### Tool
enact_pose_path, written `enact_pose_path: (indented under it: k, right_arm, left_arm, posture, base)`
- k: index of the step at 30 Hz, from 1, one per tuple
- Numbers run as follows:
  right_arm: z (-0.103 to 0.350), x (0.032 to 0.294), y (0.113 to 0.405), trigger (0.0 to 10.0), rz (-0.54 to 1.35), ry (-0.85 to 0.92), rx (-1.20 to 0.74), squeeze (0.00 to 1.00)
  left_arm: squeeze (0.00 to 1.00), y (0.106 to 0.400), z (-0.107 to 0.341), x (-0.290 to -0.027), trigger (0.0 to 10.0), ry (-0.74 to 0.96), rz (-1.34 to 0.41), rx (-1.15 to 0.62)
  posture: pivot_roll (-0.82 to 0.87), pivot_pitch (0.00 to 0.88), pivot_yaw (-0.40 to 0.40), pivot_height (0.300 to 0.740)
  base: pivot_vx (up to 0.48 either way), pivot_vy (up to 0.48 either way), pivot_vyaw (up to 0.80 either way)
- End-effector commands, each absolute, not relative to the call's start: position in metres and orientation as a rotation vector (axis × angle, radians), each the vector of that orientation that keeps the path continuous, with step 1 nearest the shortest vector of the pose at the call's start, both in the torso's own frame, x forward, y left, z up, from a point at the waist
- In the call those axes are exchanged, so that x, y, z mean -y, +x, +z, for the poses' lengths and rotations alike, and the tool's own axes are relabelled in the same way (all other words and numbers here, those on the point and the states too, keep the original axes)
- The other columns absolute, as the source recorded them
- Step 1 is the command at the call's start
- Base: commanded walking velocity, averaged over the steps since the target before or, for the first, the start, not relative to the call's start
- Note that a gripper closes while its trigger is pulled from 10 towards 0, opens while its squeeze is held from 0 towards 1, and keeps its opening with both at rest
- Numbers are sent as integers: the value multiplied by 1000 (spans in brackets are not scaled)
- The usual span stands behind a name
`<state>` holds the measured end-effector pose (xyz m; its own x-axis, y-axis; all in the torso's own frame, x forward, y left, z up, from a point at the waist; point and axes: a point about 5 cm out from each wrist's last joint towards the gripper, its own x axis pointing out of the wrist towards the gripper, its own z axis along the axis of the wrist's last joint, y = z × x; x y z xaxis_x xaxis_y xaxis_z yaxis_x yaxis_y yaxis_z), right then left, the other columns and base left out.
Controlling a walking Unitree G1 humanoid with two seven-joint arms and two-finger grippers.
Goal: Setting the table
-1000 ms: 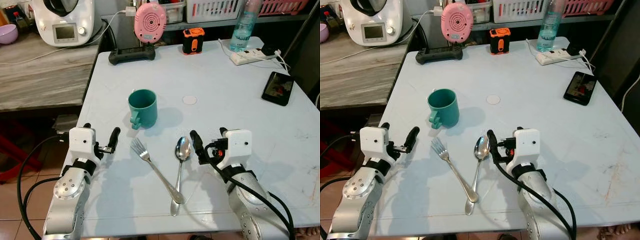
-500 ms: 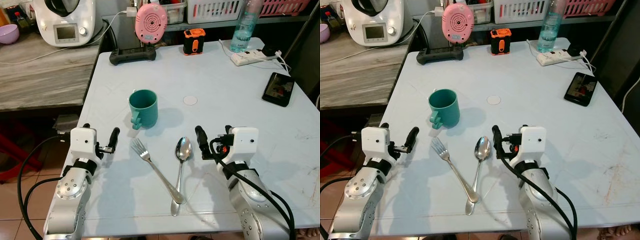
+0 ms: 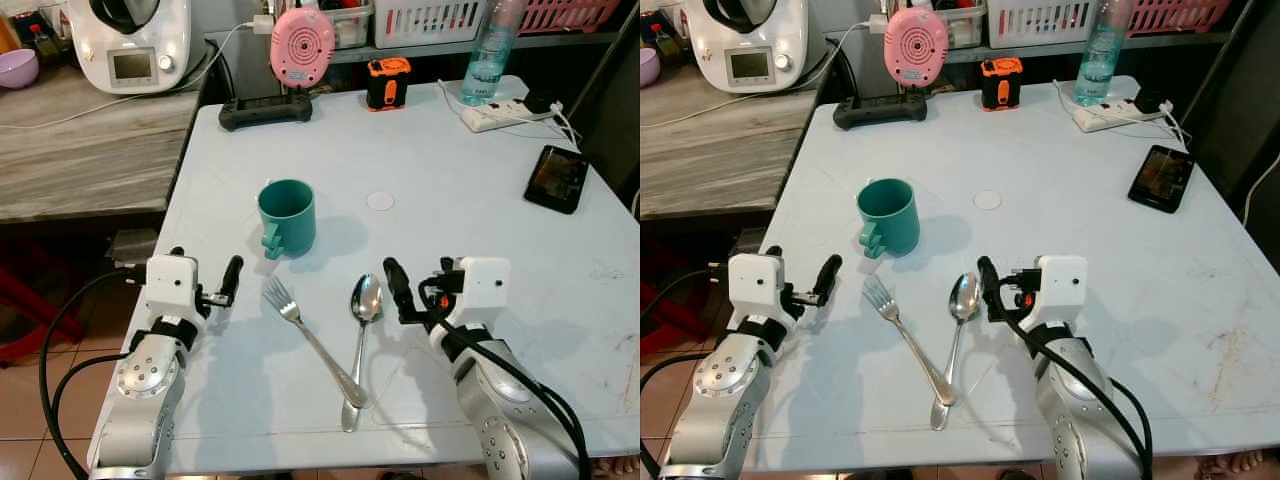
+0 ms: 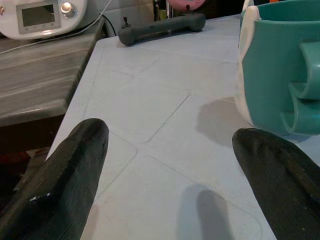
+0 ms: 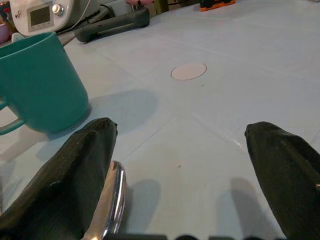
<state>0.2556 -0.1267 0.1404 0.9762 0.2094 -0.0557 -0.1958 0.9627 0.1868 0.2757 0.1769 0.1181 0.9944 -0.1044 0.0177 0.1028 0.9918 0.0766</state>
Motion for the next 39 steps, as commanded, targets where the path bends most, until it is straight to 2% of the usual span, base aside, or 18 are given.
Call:
enact_pose_path:
  k: [1, 7, 12, 20, 24, 27, 33, 39]
  right_arm:
    - [141, 124, 254, 10000, 220, 203, -82, 0]
    - [139, 124, 254, 10000, 223, 183, -95, 0]
    - [145, 121, 253, 10000, 251, 71, -36, 0]
    - [144, 123, 253, 10000, 242, 71, -49, 0]
    - [143, 121, 255, 10000, 227, -24, -20, 0]
    - [142, 119, 255, 10000, 238, 29, -15, 0]
    - [143, 123, 258, 10000, 241, 6, -19, 0]
    - [142, 127, 272, 10000, 268, -37, -70, 0]
  left_arm:
    - [0, 276, 118, -179, 10000, 91, -93, 14]
    - [0, 276, 118, -178, 10000, 92, -94, 15]
    - [0, 277, 118, -178, 10000, 93, -94, 16]
    - [0, 277, 118, -176, 10000, 95, -101, 20]
    - [0, 278, 120, -176, 10000, 113, -112, 31]
    - [0, 277, 117, -176, 10000, 121, -122, 20]
    - [0, 277, 113, -173, 10000, 105, -157, 1]
    - [0, 277, 113, -162, 10000, 83, -264, 25]
  posture:
    - [-110, 131, 100, 740]
    - [-109, 129, 102, 740]
    - [-109, 129, 102, 740]
    - [-110, 128, 103, 740]
    - [-110, 128, 103, 740]
    - [-110, 129, 104, 740]
    - [-110, 132, 102, 740]
    - [-113, 130, 100, 740]
  base:
    - [-266, 0, 0]
    - [-272, 0, 0]
    - [-275, 0, 0]
    - [-271, 0, 0]
    - [0, 0, 0]
    - [0, 0, 0]
    - [0, 0, 0]
    - [0, 0, 0]
